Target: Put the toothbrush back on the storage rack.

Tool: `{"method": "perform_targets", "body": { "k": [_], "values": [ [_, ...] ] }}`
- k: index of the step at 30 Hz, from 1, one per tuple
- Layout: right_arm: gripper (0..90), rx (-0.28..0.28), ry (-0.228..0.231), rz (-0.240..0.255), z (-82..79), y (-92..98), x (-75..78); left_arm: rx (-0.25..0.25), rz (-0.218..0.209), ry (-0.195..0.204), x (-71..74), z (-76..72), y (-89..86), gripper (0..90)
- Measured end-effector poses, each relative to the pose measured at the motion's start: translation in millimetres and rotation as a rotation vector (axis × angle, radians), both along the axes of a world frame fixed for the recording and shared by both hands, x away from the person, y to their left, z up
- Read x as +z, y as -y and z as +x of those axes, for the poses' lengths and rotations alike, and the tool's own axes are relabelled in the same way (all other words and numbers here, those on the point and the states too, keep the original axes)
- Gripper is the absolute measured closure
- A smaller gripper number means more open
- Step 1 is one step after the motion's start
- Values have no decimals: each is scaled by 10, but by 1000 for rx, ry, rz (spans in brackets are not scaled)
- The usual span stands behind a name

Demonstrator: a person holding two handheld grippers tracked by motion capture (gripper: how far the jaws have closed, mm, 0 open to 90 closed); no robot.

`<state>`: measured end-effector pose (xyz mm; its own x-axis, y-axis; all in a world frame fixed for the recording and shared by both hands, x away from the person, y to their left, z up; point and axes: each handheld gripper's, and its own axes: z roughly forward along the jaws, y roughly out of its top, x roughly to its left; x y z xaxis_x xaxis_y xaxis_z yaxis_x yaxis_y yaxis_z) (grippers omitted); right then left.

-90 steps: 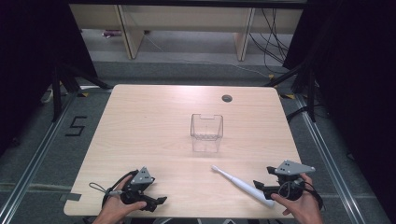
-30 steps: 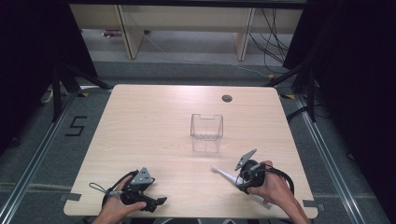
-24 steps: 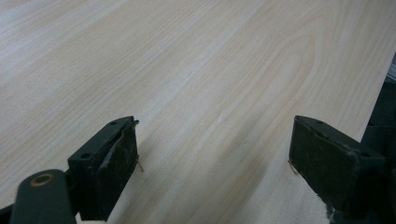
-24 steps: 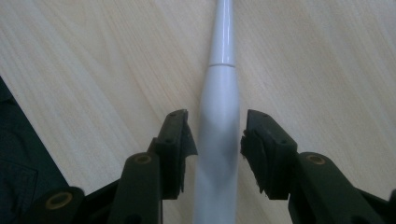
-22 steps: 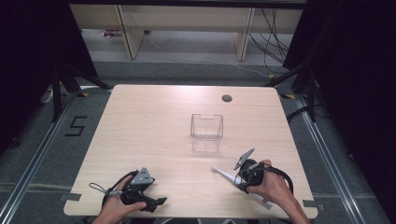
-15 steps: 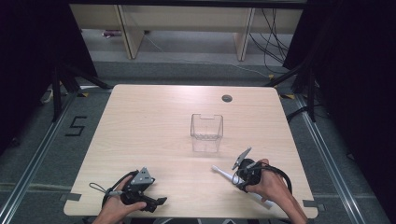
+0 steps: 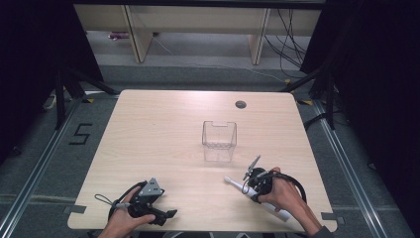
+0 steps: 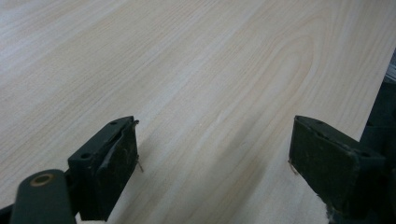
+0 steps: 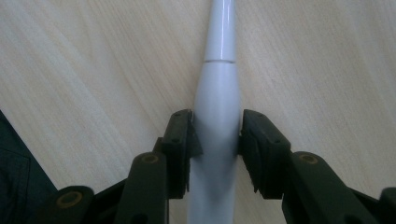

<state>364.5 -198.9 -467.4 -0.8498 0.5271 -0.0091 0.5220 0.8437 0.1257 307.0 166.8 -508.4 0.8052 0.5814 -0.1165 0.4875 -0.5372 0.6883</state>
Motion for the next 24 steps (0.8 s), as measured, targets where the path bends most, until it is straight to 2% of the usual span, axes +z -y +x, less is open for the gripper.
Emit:
{"method": "perform_targets", "body": {
  "k": [2,3,4,6,11,12,13,14,15,17,18,20,23,24],
  "values": [
    [635,-15,3,2,-7,-5,-1,0,1,0,1,1,-1,149],
    [635,4,2,1,5,-10,-6,0,0,0,1,0,0,149],
    [636,-11,-10,-21,1,-21,-4,0,0,0,1,-1,1,149],
    [638,11,-9,-15,13,-24,-15,-2,0,1,2,-3,1,149],
    [647,10,-28,-25,26,-40,-31,3,-3,1,-2,-3,4,149],
    [650,-40,-45,-35,-9,-58,-24,2,-2,1,-2,-3,5,149],
    [651,13,-28,-30,31,-47,-43,2,4,3,-1,0,2,149],
    [654,31,-20,-32,42,-42,-50,1,4,3,-1,0,3,149],
    [656,0,-23,-46,21,-64,-37,1,3,3,-1,-1,3,149],
    [657,4,-30,-47,26,-68,-45,-1,-1,1,1,-3,3,149],
    [657,30,-24,-53,44,-67,-48,-1,1,2,2,-2,1,149],
    [654,1,-44,-55,38,-78,-38,-1,3,4,1,-2,2,149],
    [654,11,-50,-68,50,-67,-57,0,4,3,0,-2,3,149],
    [653,38,-45,-74,62,-60,-69,0,3,4,1,-3,2,149]
  ]
}}
